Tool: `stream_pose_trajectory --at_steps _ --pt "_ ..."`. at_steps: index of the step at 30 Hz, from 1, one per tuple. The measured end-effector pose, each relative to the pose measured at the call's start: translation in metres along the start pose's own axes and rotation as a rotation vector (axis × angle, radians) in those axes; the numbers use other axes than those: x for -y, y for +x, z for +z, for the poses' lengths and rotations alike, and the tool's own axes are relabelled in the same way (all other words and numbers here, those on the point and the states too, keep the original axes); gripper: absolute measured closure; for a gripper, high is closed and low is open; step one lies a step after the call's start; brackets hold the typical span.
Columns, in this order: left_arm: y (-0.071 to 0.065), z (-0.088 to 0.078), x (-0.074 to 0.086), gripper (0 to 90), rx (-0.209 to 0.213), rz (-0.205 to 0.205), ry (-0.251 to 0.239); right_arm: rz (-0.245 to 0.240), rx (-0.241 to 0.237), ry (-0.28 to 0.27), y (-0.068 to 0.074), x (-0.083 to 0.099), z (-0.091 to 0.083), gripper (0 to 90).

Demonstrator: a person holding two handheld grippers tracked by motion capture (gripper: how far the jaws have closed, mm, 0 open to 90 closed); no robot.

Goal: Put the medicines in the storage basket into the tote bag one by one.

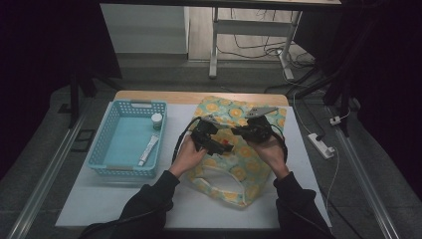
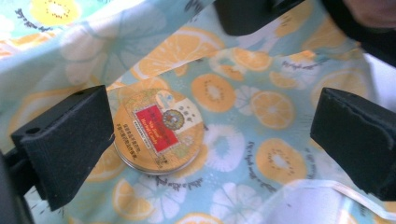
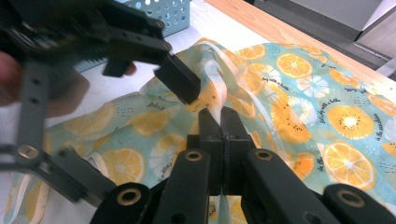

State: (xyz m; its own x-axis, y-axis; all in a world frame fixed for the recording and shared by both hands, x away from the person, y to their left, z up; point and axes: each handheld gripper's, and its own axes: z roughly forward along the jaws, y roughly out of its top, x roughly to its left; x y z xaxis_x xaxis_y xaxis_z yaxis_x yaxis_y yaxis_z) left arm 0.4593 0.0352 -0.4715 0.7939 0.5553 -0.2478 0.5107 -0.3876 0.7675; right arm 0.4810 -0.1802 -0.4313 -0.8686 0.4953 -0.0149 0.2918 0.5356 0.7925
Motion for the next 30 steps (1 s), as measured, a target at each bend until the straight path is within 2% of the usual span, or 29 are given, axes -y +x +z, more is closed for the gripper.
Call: stream_pose_trajectory --at_steps 8,16,24,30 --pt "0.001 -0.026 0.002 0.0 -0.001 0.004 -0.009 -0.006 0.0 -0.002 0.001 -0.001 0.0 89.5" --pt "0.01 -0.054 0.009 0.0 0.005 -0.004 -0.011 -0.008 0.001 0.004 0.002 0.0 0.001 89.5" --pt "0.023 -0.081 0.02 0.0 -0.053 -0.022 -0.007 -0.009 0.001 0.007 0.002 0.0 0.002 89.5" --pt "0.032 -0.1 0.03 0.0 -0.108 -0.059 -0.018 -0.009 0.0 0.009 0.002 0.0 0.002 89.5"
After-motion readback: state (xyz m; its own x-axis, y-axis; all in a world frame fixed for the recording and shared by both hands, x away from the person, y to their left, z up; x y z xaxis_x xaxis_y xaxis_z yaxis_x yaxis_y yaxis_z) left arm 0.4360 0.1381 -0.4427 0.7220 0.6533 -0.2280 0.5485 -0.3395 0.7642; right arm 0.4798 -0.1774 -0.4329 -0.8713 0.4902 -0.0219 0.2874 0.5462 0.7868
